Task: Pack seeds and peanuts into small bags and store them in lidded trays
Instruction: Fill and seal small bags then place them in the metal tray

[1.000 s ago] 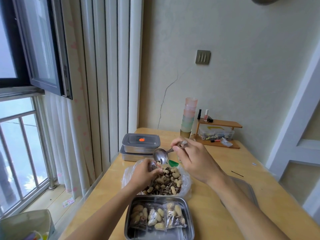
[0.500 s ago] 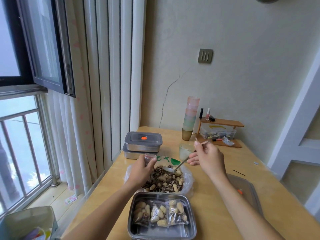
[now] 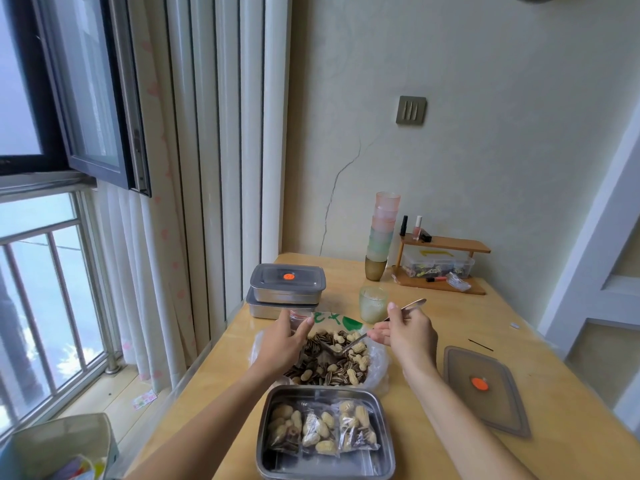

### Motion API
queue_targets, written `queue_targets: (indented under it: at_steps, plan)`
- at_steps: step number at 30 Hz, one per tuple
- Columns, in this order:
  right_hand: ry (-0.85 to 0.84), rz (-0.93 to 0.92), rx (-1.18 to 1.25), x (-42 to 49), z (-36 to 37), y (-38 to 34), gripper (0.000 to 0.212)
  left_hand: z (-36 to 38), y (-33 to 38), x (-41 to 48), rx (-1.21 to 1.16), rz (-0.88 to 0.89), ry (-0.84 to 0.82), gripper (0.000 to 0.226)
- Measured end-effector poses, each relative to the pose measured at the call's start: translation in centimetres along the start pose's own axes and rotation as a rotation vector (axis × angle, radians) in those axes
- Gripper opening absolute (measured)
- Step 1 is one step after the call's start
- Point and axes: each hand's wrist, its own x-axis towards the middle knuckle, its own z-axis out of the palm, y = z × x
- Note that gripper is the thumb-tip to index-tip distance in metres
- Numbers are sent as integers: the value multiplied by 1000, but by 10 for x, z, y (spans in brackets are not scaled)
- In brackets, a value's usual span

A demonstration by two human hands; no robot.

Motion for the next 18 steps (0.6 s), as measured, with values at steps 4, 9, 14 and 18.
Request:
queue_targets:
  at_steps: [4,9,14,18]
  plan:
    - [3,-149,-97,-1,3,4,25,3,-4,1,49,19,-19,31]
    - [34,-327,-210,-7,9,8,19,7,-5,2,98,49,-45,35]
    - [-2,-483,-267,-9,10,14,16,8,-6,2,160,70,-67,35]
    - [-73,-578,-352,-11,9,21,17,8,-9,3,180,68,-88,38]
